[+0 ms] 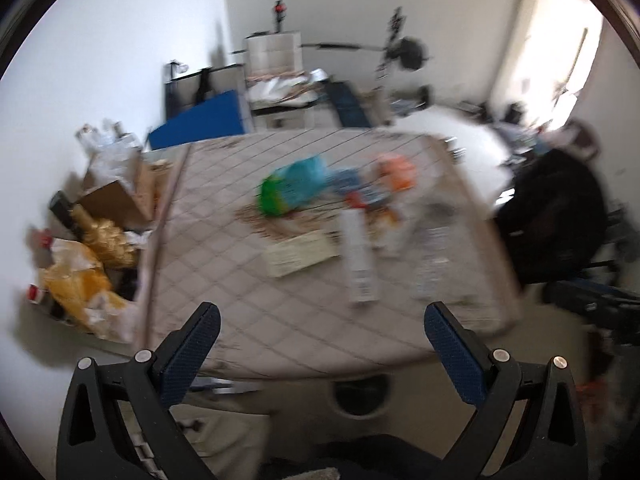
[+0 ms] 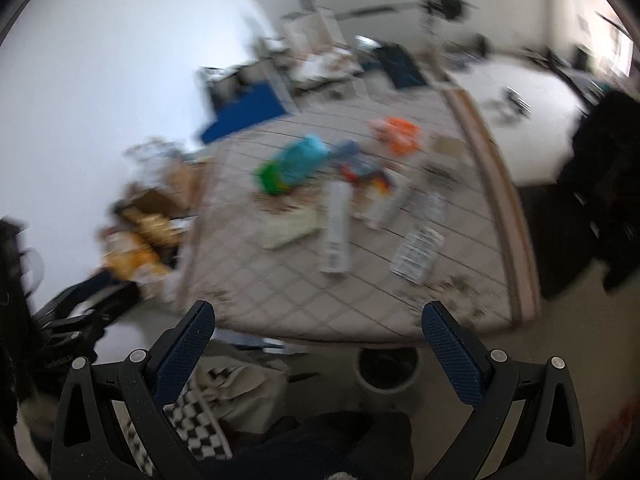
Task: Collect trash
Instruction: 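Grasp the white tube box with left tool while right tool grasps the empty blister pack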
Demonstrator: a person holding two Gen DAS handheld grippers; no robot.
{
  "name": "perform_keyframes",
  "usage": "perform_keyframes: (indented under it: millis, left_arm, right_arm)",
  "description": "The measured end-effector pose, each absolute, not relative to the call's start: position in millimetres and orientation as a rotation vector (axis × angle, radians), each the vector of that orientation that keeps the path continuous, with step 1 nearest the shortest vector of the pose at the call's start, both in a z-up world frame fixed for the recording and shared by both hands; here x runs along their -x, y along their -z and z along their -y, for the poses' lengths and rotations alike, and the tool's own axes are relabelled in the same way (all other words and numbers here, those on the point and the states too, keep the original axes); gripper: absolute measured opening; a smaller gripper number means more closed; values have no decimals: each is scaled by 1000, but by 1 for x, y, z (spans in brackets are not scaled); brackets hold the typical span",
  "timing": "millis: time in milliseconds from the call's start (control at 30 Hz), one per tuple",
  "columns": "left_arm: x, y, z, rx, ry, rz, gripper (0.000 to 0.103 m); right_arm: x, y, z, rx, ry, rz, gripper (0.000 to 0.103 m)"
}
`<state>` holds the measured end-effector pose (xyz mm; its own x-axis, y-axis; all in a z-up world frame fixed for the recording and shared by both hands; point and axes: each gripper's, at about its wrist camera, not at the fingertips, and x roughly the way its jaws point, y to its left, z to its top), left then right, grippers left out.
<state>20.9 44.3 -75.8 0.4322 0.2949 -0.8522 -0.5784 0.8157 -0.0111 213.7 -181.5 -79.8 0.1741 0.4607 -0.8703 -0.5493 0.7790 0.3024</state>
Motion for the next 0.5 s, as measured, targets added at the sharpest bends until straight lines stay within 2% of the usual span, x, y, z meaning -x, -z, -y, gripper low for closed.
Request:
perform_keyframes:
  millis: [233,367,500]
  left_arm:
    - [-73,216,-100,358,-622,-1241,103]
    - [-98,271,-115,368,-628,-1315,103]
    - [-121,319,-136,425,-658,-1375,103]
  right_arm:
    - [-284,225,152,49,-335,-1367,103]
    - [-325,305,121,96,-182,-1399,103]
    - [-358,361,97,103,-117,-1437,103]
